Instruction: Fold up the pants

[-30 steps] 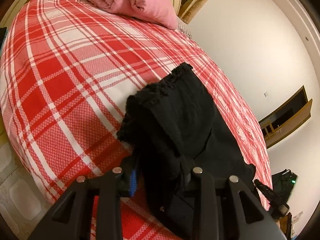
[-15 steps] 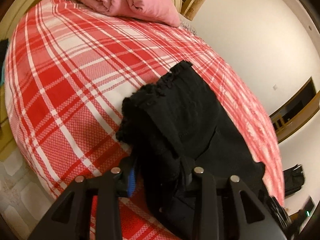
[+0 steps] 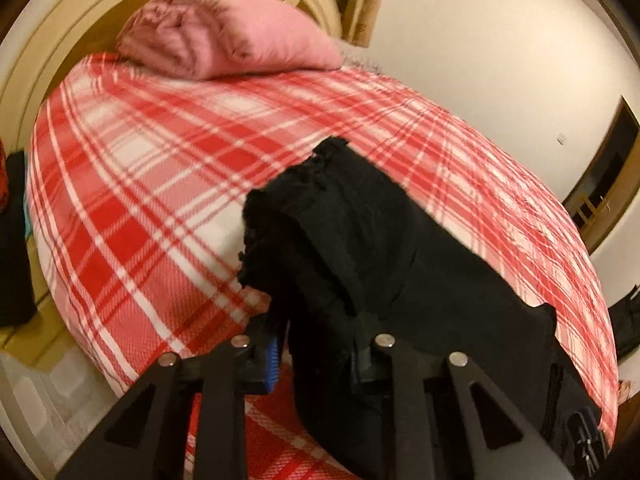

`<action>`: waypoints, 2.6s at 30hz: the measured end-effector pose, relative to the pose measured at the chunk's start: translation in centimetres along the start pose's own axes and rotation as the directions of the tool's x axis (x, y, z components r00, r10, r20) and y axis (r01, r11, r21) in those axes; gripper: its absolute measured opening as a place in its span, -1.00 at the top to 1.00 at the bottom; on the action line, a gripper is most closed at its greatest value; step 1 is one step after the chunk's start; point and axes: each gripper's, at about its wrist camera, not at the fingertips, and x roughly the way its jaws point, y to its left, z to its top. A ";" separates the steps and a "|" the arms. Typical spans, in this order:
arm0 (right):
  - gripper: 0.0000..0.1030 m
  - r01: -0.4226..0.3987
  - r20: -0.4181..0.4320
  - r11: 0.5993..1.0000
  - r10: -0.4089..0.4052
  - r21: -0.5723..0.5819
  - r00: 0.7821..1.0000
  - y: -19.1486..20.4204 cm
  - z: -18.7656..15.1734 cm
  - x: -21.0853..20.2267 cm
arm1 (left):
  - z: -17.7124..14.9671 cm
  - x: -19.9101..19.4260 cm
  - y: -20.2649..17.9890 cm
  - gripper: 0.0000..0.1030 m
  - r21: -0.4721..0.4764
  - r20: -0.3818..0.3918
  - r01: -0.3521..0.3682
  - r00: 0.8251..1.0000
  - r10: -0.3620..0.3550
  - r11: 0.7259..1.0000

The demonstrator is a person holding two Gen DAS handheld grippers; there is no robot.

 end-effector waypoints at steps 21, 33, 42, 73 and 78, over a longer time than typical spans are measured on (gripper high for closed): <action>0.16 0.168 0.035 0.932 -0.189 0.321 0.981 -12.2 -1.0 -5.5 | -4.6 -10.3 -20.4 0.55 0.581 0.124 0.259 0.909 -0.398 0.772; 0.16 0.233 -0.048 0.856 -0.238 0.460 0.970 -17.6 -5.3 -6.7 | -17.8 -8.3 -26.7 0.56 0.835 -0.107 0.309 0.903 -0.417 0.455; 0.11 0.166 -0.017 0.867 -0.180 0.471 0.984 -17.3 -4.5 -7.0 | -21.1 -8.8 -26.9 -0.24 0.952 -0.148 0.238 0.909 -0.389 0.192; -0.55 0.044 -0.047 0.923 -0.028 0.383 0.998 -11.8 -1.7 -0.2 | -9.0 -0.5 -19.5 -0.99 0.594 -0.169 0.181 0.981 -0.099 0.784; -0.55 0.048 -0.064 0.956 -0.031 0.289 0.997 -9.3 -1.6 0.5 | -8.8 0.2 -19.2 -1.00 0.571 -0.184 0.189 0.978 -0.100 0.799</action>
